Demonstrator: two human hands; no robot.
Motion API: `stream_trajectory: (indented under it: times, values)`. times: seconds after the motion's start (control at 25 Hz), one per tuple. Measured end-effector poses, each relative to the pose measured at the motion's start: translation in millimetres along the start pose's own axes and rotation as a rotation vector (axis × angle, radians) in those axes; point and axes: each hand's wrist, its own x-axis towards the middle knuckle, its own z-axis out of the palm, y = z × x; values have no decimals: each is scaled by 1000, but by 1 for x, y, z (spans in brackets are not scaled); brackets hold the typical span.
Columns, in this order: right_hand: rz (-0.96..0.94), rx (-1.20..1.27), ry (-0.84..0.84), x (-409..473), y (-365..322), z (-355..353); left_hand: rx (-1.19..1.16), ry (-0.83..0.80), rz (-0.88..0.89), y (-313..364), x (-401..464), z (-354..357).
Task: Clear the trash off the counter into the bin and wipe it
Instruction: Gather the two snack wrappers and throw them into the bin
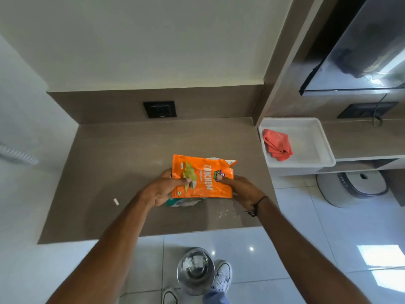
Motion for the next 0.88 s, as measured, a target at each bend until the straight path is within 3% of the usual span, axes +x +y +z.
stream_trajectory:
  times: [0.12, 0.4, 0.56, 0.64, 0.76, 0.88]
  values:
    - [8, 35, -153, -15, 11, 23, -20, -81, 12, -8, -32, -16]
    - [-12, -166, 37, -64, 71, 55, 183, 93, 93, -65, -69, -46]
    - [21, -351, 105, -94, 111, 59, 354, 124, 46, -101, -80, -49]
    - [52, -356, 125, -103, 130, 60, 488, 160, 151, -116, -80, -50]
    - [102, -404, 177, -111, 161, 56, 737, 376, 433, -130, -74, -54]
    - [133, -531, 243, -105, 202, 49, 1233, 509, 597, -137, -54, -62]
